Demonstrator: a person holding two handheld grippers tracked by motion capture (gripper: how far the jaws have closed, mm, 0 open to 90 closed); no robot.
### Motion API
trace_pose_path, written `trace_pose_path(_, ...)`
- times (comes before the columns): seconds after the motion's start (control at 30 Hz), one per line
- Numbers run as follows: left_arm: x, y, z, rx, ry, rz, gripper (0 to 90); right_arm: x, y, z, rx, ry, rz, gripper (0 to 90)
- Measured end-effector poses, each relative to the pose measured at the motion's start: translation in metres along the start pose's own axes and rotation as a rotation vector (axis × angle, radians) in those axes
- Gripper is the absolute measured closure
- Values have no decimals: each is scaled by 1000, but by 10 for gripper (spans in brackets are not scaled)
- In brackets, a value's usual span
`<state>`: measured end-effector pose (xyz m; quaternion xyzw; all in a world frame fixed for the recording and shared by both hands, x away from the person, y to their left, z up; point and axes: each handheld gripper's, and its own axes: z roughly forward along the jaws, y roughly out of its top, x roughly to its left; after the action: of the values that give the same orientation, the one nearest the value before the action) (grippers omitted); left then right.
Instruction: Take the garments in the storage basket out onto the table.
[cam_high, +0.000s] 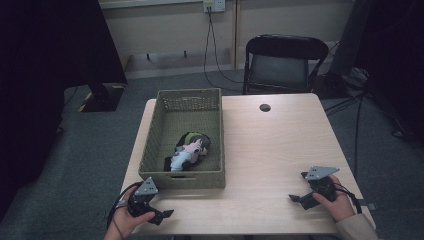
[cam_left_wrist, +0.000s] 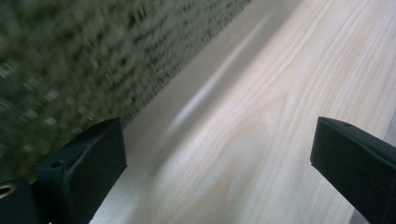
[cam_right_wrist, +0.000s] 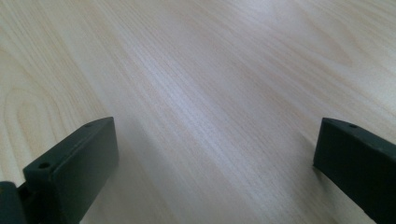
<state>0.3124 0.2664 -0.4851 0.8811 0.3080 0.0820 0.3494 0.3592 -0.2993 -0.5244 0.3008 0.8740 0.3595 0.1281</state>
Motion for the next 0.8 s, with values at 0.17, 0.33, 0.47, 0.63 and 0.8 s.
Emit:
trace_pose_path(0.17, -3, 10, -7, -18, -12, -16, 30, 0, 0, 0, 0, 0, 0, 0)
trace_pose_path(0.33, -6, 19, -13, -46, -32, -8, 34, 0, 0, 0, 0, 0, 0, 0)
trace_pose_path(0.47, -9, 26, -18, -54, -38, -9, 34, 0, 0, 0, 0, 0, 0, 0)
trace_pose_path(0.63, -11, 31, -21, -57, -39, -6, 37, 0, 0, 0, 0, 0, 0, 0)
trace_pose_path(0.8, -12, 35, -23, -54, -35, -10, 41, 0, 0, 0, 0, 0, 0, 0)
